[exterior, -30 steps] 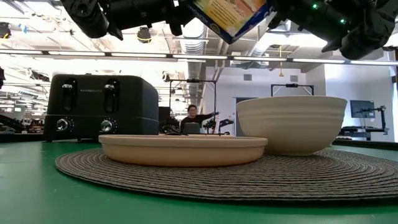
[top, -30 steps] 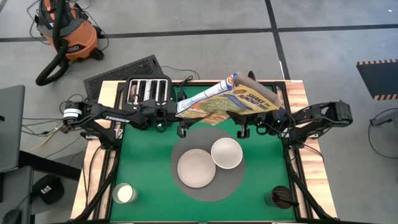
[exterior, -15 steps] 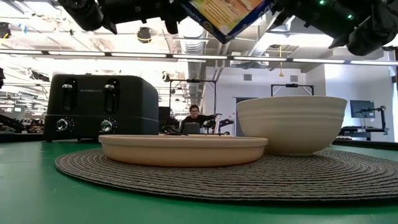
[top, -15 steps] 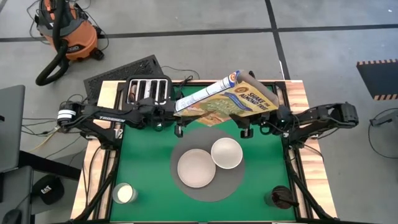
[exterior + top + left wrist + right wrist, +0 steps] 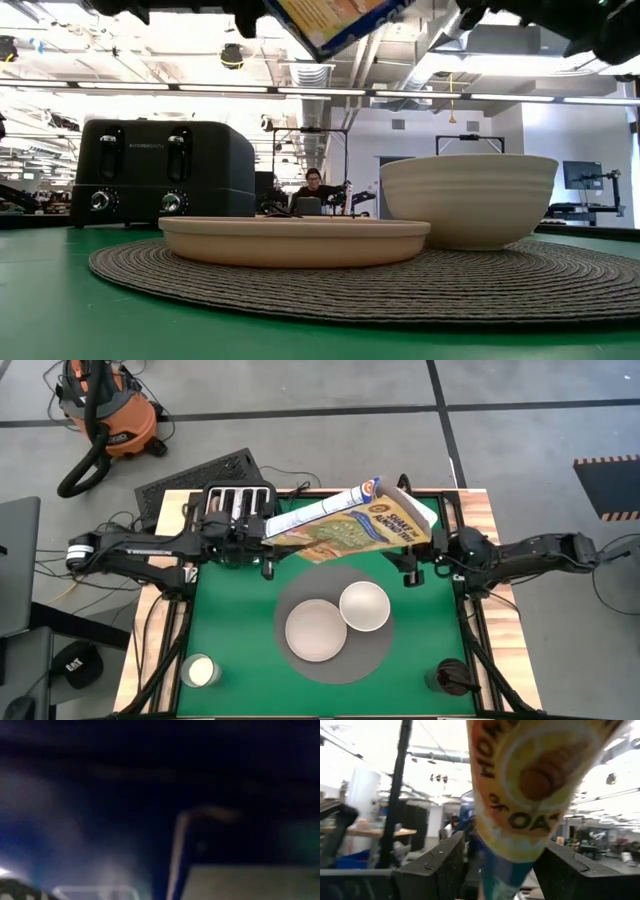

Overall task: Arrange a breakfast setting
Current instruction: Pour the cereal into the white bowl

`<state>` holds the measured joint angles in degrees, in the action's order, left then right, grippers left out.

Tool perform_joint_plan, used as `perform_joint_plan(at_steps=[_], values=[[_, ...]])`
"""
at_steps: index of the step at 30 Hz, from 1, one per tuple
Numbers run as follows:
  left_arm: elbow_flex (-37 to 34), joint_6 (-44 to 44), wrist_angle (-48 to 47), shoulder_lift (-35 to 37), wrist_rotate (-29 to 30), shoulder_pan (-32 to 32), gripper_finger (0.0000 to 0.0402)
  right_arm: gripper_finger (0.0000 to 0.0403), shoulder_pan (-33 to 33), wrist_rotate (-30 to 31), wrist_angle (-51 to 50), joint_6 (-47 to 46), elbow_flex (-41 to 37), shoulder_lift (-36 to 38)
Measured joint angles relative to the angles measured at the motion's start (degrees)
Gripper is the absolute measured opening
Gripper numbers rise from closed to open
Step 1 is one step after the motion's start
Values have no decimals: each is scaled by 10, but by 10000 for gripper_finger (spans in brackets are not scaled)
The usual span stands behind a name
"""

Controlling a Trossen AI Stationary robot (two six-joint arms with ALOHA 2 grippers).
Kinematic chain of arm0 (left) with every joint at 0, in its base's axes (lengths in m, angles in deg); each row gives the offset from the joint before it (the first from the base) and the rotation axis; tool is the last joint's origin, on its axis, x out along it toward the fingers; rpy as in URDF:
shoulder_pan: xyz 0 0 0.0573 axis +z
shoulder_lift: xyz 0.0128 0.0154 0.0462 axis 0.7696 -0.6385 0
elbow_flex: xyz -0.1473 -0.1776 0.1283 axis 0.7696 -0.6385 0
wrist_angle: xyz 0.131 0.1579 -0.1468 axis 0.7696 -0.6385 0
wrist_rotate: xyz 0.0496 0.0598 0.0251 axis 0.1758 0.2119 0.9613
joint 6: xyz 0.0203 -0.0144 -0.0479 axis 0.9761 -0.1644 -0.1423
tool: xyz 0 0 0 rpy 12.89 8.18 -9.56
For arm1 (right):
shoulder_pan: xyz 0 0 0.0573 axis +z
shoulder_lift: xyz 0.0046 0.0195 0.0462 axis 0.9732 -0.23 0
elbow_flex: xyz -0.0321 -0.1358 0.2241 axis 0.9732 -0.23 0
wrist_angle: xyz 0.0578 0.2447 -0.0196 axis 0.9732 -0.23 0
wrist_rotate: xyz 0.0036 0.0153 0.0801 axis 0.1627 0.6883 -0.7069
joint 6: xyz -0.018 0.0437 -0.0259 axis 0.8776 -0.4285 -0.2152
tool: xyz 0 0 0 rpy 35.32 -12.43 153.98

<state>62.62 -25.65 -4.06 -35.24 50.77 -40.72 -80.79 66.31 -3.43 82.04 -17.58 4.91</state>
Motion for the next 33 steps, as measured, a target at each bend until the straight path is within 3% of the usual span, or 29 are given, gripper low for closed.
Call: perform_joint_plan(at_steps=[19,26,33], values=[[0,-4,-274,183,6,0,142,244,95,31,-358,-56,0,215],[0,-19,-372,194,-31,-22,142,243,151,31,-445,-92,0,241],[0,-47,-429,189,33,-86,142,243,196,34,-476,-104,0,240]])
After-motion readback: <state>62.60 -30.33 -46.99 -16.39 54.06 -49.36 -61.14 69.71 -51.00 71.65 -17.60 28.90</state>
